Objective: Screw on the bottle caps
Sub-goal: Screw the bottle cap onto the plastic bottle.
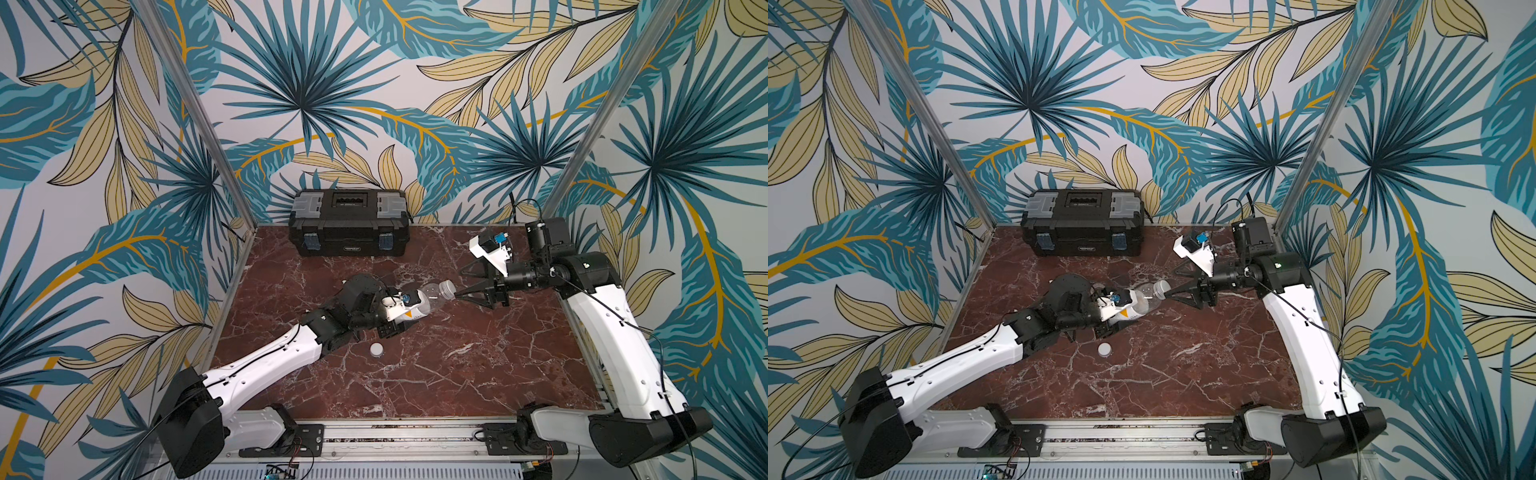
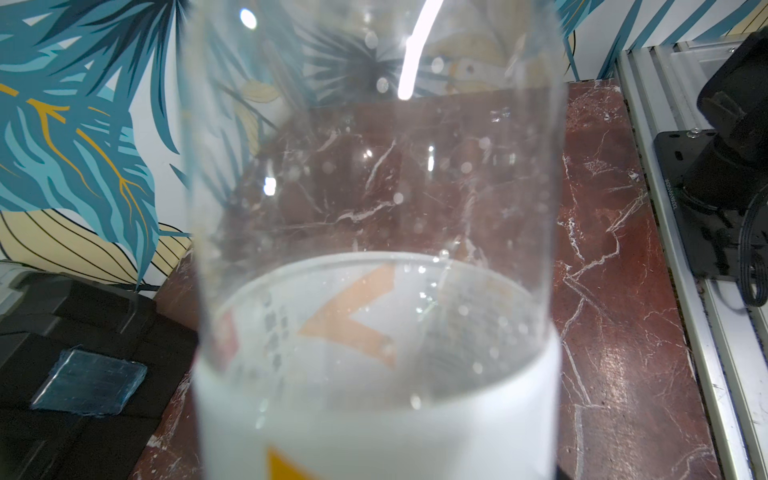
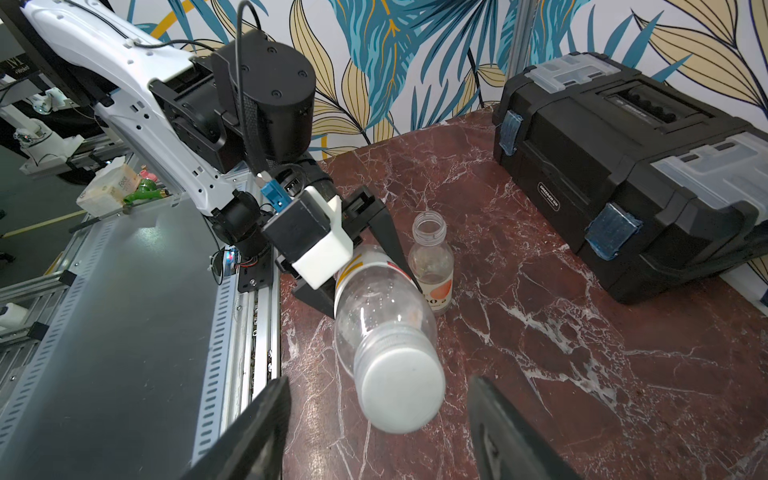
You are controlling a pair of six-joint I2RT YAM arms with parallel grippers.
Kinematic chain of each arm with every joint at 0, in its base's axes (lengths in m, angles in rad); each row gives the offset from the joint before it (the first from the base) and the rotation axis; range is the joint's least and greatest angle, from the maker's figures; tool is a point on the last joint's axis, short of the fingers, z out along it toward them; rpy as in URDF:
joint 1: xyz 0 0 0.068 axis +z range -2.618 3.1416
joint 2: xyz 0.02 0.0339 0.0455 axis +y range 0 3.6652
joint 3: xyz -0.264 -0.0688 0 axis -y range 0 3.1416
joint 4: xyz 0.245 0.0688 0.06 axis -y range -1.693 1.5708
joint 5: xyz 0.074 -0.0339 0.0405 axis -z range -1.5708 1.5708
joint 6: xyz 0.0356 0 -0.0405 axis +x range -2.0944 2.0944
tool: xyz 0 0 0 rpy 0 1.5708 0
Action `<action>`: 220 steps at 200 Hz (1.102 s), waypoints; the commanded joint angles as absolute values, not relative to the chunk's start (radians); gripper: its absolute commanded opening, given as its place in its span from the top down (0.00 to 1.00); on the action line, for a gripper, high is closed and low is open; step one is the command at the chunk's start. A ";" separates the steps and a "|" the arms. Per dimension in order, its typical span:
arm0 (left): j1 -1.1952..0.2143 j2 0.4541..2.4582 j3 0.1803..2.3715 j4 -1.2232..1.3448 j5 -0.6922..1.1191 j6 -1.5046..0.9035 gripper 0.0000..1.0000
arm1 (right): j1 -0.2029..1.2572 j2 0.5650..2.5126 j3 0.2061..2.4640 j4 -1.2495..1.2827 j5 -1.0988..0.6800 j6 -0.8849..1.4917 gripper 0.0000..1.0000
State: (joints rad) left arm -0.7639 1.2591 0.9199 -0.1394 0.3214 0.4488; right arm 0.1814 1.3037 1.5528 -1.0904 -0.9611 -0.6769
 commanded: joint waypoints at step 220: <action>-0.758 1.238 0.951 -0.095 0.386 0.457 1.00 | 0.218 1.419 1.589 -1.187 -0.985 -0.689 0.64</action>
